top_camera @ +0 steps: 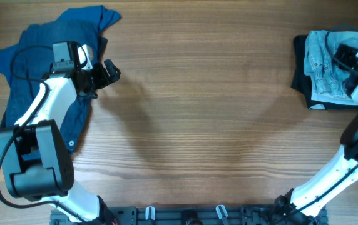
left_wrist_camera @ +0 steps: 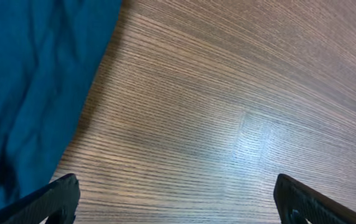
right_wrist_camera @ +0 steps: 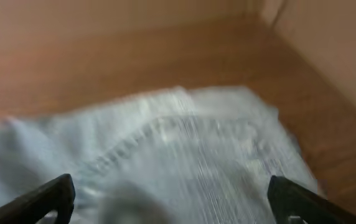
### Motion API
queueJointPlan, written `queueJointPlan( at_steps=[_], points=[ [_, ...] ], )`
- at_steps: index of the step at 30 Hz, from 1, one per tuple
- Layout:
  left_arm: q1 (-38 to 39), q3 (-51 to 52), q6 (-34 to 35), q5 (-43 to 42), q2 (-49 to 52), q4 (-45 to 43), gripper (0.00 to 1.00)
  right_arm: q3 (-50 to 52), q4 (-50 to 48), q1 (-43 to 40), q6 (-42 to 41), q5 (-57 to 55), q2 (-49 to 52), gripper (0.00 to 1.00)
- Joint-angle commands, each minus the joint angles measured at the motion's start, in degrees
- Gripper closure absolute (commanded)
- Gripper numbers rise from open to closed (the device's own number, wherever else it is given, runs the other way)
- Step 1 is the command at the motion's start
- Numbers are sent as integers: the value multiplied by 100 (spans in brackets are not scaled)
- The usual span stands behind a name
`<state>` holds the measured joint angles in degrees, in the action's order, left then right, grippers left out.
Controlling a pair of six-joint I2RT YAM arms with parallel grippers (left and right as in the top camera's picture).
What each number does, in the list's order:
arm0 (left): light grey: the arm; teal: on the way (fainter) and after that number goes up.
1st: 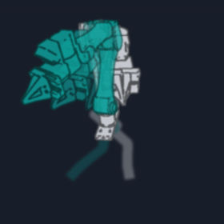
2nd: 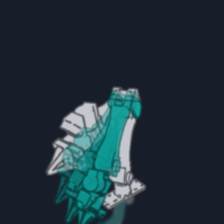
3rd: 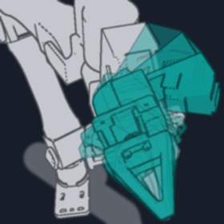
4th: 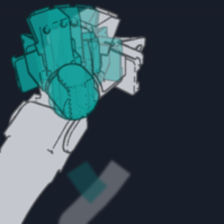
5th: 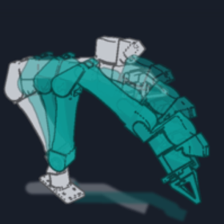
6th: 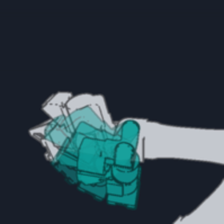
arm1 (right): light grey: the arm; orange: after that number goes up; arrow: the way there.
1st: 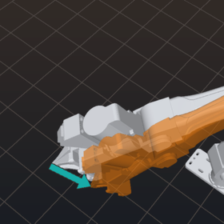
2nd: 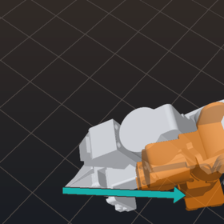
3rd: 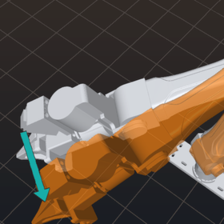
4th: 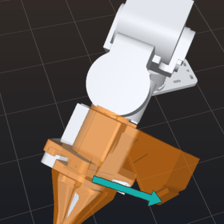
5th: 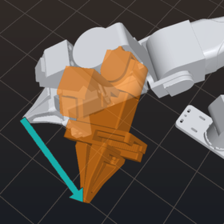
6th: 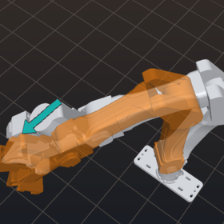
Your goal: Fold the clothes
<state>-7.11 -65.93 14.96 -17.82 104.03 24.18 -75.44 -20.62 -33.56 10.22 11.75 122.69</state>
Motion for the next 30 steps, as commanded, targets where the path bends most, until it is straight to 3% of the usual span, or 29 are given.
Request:
queueJointPlan(
  at_steps=[1,10,17,24,30],
  points=[
    [-4,33,24,35,-190,-17,0,0,96,35,-179,634,-1320,0],
    [-79,22,24,328,-979,400,0,0,2170,33,-179,1163,-3960,0],
    [-76,24,-146,511,-1875,1043,0,0,3600,33,-1008,3051,-5663,0],
    [-76,24,-553,721,-2771,2098,0,0,4266,33,-1231,3657,-6043,0],
    [-79,24,-557,748,-3375,2142,0,2,4647,33,-1209,3652,-5825,0]
  ],
)
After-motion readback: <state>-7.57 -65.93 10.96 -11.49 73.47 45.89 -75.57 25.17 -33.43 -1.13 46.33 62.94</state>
